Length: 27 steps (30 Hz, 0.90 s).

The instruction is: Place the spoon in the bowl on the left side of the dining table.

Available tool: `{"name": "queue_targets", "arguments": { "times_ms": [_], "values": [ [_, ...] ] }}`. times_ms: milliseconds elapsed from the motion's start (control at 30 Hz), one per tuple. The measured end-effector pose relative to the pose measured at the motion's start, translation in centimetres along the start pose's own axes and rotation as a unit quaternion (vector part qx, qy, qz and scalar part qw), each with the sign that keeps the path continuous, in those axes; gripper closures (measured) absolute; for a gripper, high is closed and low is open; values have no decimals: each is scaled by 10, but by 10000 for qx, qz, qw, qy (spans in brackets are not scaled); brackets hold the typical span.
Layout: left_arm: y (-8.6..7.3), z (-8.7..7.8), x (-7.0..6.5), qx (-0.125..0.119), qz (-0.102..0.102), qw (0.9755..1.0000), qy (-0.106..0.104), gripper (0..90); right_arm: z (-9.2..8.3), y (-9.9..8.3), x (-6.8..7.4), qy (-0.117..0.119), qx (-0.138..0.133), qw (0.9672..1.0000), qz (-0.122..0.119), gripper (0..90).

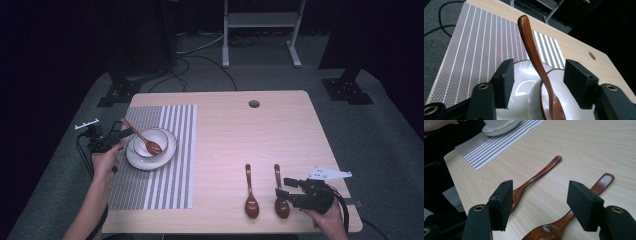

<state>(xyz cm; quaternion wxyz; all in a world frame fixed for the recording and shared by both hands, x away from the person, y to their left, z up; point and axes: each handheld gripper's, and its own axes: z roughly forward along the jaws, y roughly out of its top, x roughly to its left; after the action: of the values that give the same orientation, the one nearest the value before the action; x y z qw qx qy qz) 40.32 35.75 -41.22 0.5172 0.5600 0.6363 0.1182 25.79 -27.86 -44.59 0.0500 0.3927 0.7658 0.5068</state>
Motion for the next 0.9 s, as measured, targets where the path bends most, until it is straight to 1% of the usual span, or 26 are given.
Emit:
{"name": "queue_targets", "arguments": {
  "times_ms": [67, 100, 167, 200, 300, 367, 400, 467, 500, 567, 600, 667, 733, 800, 900],
  "values": [
    [0, -1, -1, 21, 23, 10000, 25, 391, 0, 0, -1, 0, -12, 10000, 6, 356],
    [-1, -2, -1, 41, 4, 10000, 32, 350, -1, 0, -2, -39, -30, 10000, 24, 343],
    [-1, -2, -1, 40, -20, 10000, 33, 333, -1, 0, -2, -48, -41, 10000, 39, 340],
    [-2, -3, -1, 45, -18, 10000, 22, 300, -3, 0, -3, -75, -84, 9999, 57, 334],
    [-4, -6, -3, 14, 47, 10000, 8, 287, -5, -1, -3, -95, -110, 9998, 116, 327],
    [-6, -8, -3, 14, 48, 10000, -8, 274, -6, -1, -4, -118, -137, 9997, 134, 321],
    [-7, -9, -3, -3, 9, 10000, -29, 259, -6, -2, -4, -115, -148, 9997, 156, 318],
    [-7, -11, -3, -5, 22, 10000, -47, 246, -7, -2, -5, -129, -163, 9996, 200, 312],
    [-8, -12, -4, 6, 40, 10000, -61, 234, -7, -2, -5, -129, -175, 9995, 228, 310],
    [-9, -15, -6, 11, 155, 9999, -52, 208, -8, -1, -5, -142, -196, 9995, 224, 307],
    [-9, -17, -7, 11, 161, 9999, -60, 199, -8, -1, -5, -145, -199, 9994, 235, 307],
    [-10, -19, -8, 4, 165, 9998, -132, 194, -7, 0, -5, -155, -205, 9994, 229, 305],
    [-12, -22, -10, 1, 239, 9995, -182, 186, -7, 0, -4, -168, -191, 9994, 232, 304],
    [-15, -23, -12, 8, 260, 9994, -230, 169, -7, 0, -4, -183, -177, 9994, 223, 302],
    [-20, -25, -15, 29, 330, 9989, -321, 168, -8, -1, -3, -218, -186, 9994, 210, 300]
  ]
}}
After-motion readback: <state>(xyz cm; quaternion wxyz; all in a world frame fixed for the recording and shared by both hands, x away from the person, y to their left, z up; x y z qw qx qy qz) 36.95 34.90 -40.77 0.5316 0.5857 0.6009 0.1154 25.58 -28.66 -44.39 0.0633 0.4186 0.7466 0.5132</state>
